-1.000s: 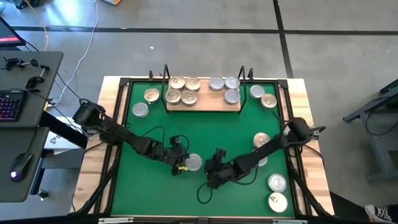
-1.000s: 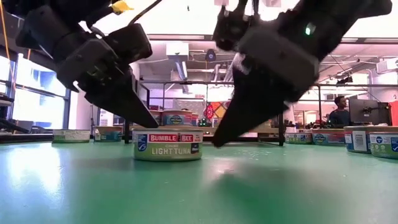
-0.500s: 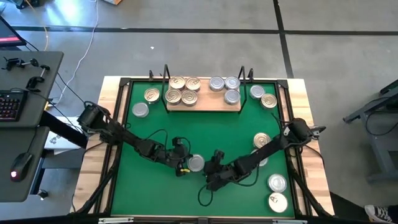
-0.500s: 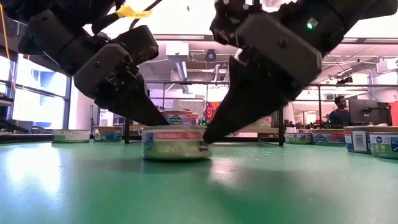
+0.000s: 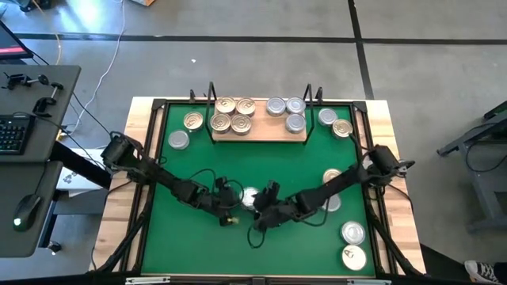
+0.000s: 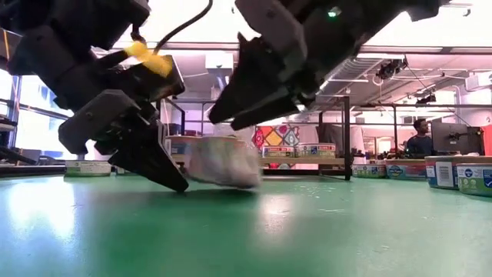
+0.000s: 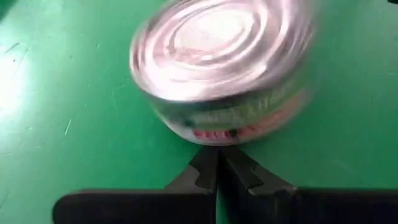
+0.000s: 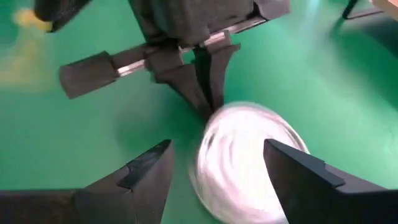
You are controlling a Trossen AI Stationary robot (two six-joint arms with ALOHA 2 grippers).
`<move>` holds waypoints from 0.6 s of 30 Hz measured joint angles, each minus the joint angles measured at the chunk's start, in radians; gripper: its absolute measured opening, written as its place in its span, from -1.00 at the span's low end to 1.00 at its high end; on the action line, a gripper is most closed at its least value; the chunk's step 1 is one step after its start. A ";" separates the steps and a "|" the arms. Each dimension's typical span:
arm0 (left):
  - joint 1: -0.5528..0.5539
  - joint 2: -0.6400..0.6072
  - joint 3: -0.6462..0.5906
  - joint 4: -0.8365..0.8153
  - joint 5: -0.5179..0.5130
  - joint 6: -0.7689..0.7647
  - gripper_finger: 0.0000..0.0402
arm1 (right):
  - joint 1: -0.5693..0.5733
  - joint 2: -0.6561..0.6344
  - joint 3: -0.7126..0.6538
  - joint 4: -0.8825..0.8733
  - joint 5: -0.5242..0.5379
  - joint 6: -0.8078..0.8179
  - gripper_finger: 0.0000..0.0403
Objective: Stack canned seafood by type on shelf
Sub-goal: Put the green white tuna can on the shelf
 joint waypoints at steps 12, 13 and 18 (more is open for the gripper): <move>-0.019 -0.031 -0.001 -0.014 -0.013 -0.032 -1.00 | -0.018 -0.063 0.000 -0.283 0.002 0.018 0.21; -0.011 -0.032 -0.001 -0.013 -0.008 -0.038 -1.00 | -0.022 -0.073 0.000 -0.343 0.001 0.040 0.21; 0.034 -0.024 -0.001 0.034 0.031 -0.019 -1.00 | -0.051 -0.053 -0.001 -0.518 -0.087 0.006 0.16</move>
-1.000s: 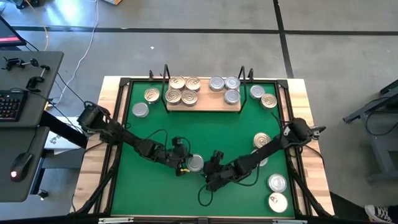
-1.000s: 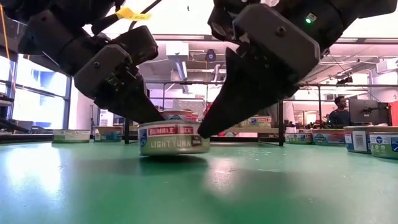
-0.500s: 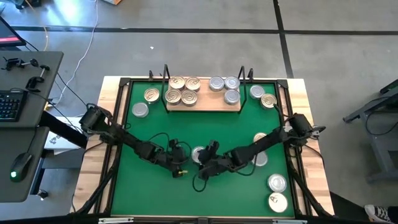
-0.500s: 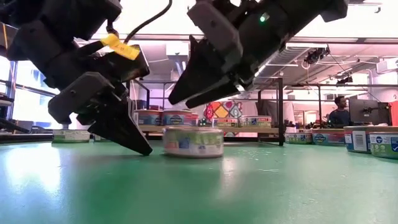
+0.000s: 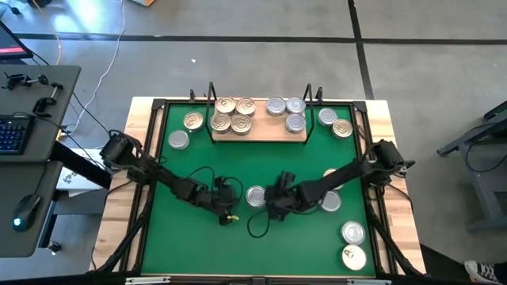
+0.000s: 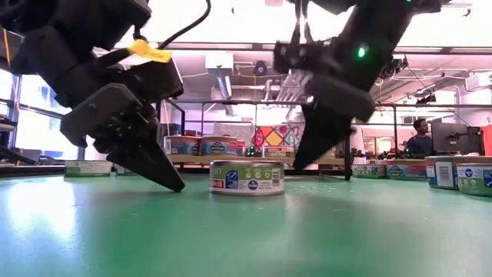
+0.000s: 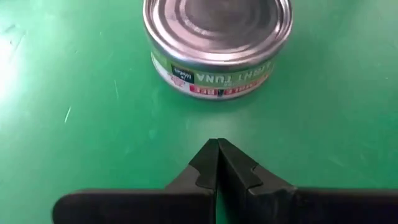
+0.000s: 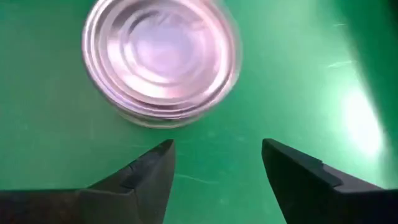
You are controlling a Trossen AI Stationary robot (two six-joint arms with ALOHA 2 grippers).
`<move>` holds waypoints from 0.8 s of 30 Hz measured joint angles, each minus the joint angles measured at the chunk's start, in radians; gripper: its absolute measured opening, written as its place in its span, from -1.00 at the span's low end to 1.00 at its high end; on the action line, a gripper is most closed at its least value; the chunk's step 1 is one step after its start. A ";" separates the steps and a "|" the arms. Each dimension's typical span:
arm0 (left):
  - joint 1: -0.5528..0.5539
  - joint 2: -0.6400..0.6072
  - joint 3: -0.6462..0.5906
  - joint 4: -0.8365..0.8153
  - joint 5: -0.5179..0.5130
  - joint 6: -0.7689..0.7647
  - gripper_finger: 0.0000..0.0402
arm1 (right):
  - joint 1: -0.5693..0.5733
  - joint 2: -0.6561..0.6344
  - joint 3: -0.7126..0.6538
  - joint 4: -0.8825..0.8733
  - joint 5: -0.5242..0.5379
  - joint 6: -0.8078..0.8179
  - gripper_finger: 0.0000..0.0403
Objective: Stack canned seafood by type on shelf
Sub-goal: Put the green white tuna can on the shelf
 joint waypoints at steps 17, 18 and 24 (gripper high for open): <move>0.074 0.013 -0.004 0.117 -0.007 0.086 -1.00 | -0.050 -0.001 -0.002 0.215 -0.098 -0.143 -0.08; 0.072 0.014 -0.004 0.117 -0.003 0.081 -1.00 | -0.050 -0.015 0.000 0.218 -0.095 -0.137 -0.08; 0.051 0.014 -0.001 0.131 0.009 0.053 -1.00 | -0.054 -0.062 0.003 0.236 -0.097 -0.123 -0.08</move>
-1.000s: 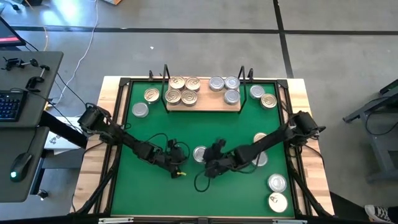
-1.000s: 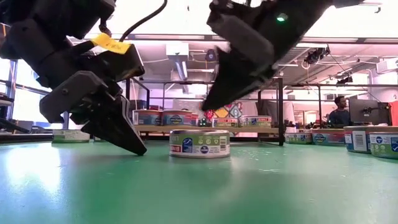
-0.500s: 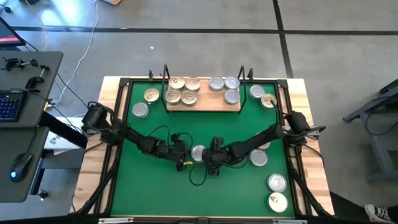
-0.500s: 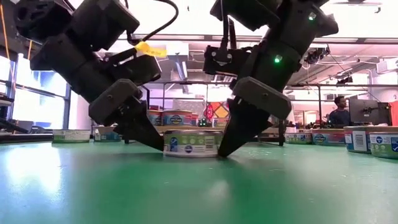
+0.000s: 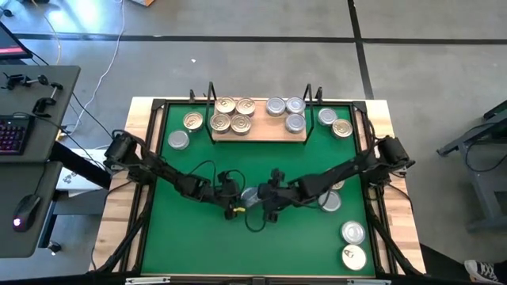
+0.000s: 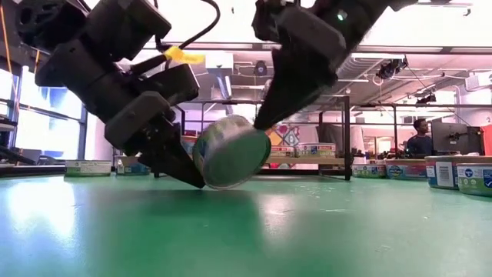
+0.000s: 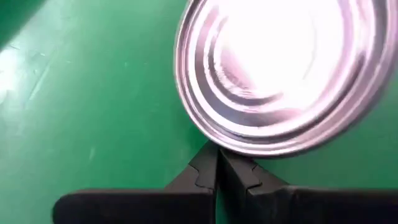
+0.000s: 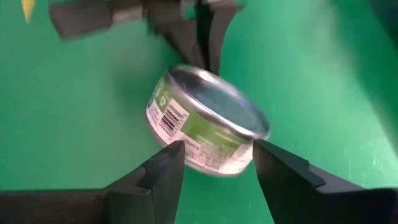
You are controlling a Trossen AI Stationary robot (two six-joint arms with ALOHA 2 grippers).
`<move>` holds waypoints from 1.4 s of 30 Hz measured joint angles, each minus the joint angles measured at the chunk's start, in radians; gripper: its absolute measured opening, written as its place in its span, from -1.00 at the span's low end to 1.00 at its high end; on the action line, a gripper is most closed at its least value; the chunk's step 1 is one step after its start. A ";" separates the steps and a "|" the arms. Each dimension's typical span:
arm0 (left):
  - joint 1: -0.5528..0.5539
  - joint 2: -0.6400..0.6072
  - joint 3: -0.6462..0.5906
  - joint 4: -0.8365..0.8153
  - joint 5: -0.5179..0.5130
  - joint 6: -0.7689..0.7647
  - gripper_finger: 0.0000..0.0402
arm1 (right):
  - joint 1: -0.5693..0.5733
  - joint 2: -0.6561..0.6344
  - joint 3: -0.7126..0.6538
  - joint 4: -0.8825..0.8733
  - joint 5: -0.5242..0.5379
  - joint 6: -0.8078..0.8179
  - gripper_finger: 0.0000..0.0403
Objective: Stack canned seafood by type on shelf
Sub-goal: Put the green white tuna can on the shelf
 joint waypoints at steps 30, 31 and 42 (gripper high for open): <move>-0.149 -0.006 0.008 -0.011 -0.035 -0.197 -1.00 | 0.066 -0.136 -0.001 -0.164 0.230 0.095 -0.08; -0.149 -0.006 0.008 -0.011 -0.035 -0.197 -1.00 | 0.069 -0.162 -0.001 -0.271 0.245 0.154 -0.08; -0.128 -0.005 0.006 0.036 -0.063 -0.142 -1.00 | -0.176 -0.157 -0.004 -0.728 0.278 0.320 -0.09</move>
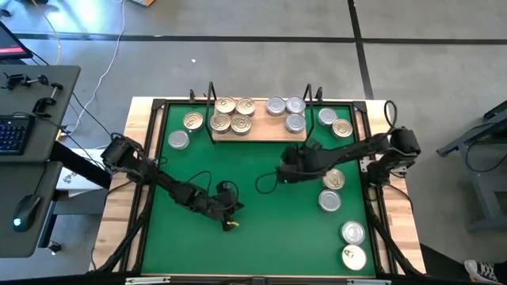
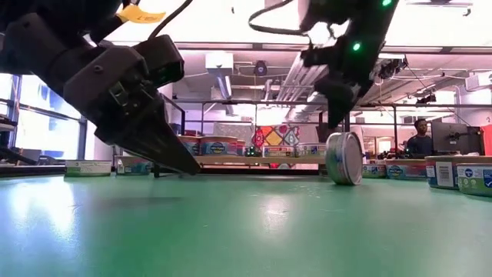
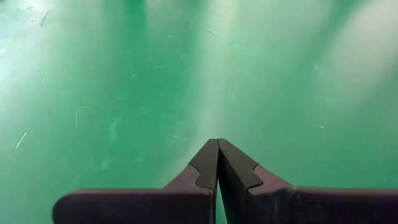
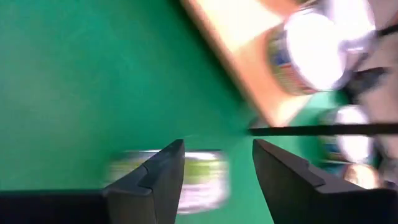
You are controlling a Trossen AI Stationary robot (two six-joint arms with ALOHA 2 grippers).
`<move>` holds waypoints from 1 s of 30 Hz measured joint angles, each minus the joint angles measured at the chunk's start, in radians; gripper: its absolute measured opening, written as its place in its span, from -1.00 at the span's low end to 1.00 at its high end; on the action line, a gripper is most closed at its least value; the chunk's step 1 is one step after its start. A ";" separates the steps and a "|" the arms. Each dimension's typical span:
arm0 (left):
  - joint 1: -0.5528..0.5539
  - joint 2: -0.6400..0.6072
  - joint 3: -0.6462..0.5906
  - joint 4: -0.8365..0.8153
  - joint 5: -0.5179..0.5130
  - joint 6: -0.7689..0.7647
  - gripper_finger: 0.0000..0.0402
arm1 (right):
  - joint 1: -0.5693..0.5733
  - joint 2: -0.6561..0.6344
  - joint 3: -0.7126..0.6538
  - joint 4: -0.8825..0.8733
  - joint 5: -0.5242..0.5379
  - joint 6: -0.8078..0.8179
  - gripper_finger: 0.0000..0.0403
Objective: Stack canned seafood by type on shelf
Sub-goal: Put the green white tuna can on the shelf
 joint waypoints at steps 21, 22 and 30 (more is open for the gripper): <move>-0.011 0.000 0.000 -0.003 0.000 0.000 -1.00 | 0.007 -0.089 0.000 -0.263 0.011 0.106 -0.09; -0.011 0.000 0.000 -0.004 0.000 0.000 -1.00 | -0.004 -0.090 0.000 -0.295 0.049 0.133 -0.09; -0.011 0.000 -0.001 -0.004 -0.001 0.000 -1.00 | -0.184 -0.092 0.000 -0.314 0.091 0.020 -0.17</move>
